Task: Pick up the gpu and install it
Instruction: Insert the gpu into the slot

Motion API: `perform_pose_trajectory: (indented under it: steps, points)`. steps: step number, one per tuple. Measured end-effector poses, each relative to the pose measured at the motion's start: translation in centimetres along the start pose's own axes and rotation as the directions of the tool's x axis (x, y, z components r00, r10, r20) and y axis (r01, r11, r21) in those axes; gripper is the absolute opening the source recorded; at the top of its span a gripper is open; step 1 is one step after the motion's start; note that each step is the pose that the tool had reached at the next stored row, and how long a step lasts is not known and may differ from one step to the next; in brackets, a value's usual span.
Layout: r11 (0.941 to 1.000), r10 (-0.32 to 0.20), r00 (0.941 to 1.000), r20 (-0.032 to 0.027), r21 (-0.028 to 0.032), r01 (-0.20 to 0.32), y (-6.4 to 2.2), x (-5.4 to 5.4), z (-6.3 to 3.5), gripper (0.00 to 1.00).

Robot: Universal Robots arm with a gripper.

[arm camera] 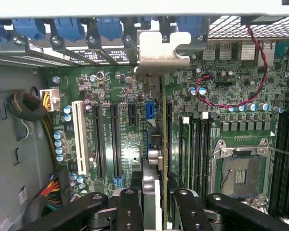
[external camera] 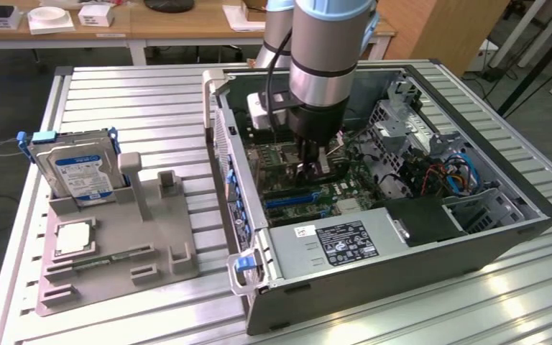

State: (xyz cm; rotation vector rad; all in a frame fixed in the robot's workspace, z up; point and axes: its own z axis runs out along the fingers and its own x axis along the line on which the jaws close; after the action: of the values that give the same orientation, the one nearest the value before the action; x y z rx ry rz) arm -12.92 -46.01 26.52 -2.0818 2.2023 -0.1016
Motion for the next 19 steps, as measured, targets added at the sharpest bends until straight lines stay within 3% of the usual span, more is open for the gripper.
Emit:
perform_pose_trajectory:
  steps: [19]
  points:
    - [1.0000,0.001,1.0000,-0.0001,0.0000,-0.001,0.38,0.04,0.58,0.29]
